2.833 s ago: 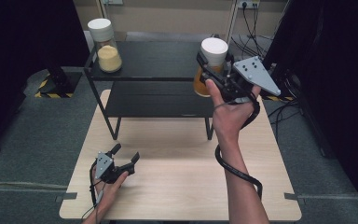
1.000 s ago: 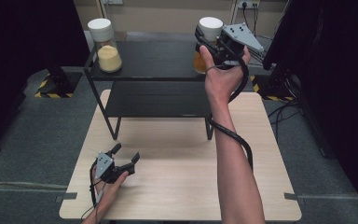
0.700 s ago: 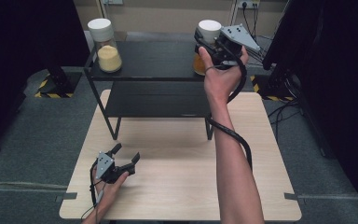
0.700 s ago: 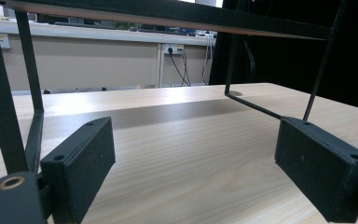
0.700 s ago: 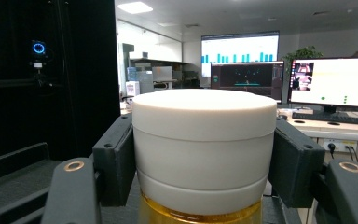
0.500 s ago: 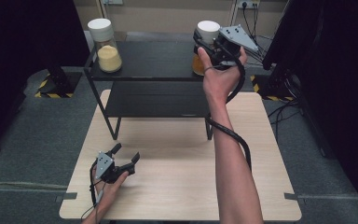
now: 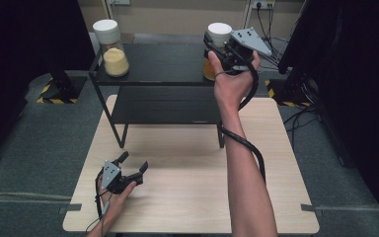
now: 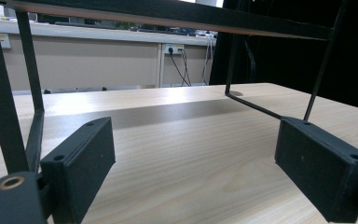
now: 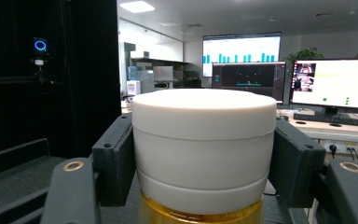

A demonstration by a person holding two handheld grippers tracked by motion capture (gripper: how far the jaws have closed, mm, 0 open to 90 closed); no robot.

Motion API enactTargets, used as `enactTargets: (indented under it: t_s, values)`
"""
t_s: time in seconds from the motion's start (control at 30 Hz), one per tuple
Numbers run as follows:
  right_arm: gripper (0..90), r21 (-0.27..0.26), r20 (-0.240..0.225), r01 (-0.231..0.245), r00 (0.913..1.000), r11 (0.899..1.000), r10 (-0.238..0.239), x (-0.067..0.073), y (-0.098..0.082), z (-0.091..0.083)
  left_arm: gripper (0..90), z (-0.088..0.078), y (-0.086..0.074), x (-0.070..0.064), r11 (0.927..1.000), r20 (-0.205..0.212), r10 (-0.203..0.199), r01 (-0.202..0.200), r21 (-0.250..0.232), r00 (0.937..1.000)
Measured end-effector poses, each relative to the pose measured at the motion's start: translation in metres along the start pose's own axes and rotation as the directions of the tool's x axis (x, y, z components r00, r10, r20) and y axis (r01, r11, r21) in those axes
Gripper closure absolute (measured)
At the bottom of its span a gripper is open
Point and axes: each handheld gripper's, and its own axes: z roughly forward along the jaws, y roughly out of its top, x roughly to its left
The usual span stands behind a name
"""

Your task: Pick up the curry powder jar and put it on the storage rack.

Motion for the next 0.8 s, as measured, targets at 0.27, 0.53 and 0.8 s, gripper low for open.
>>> enactTargets:
  t_s: [0.27, 0.53, 0.8]
  values:
    - [21.4, 0.024, -0.013, -0.032, 0.9994, 0.999, 0.032, 0.0, 0.003, -0.001, 11.5, 0.0, 0.0, 0.0, 1.0, -0.001, 0.001, -0.001, 0.002, 1.0]
    - [8.9, 0.032, -0.009, -0.036, 0.9993, 0.999, 0.037, 0.001, 0.003, -0.007, 11.6, 0.0, 0.0, 0.0, 1.0, -0.002, 0.003, -0.003, 0.002, 1.0]
    - [7.7, 0.021, -0.035, -0.034, 0.9988, 0.999, 0.035, -0.002, 0.001, -0.023, 11.6, 0.0, 0.001, -0.001, 1.0, -0.002, 0.008, -0.008, 0.004, 1.0]
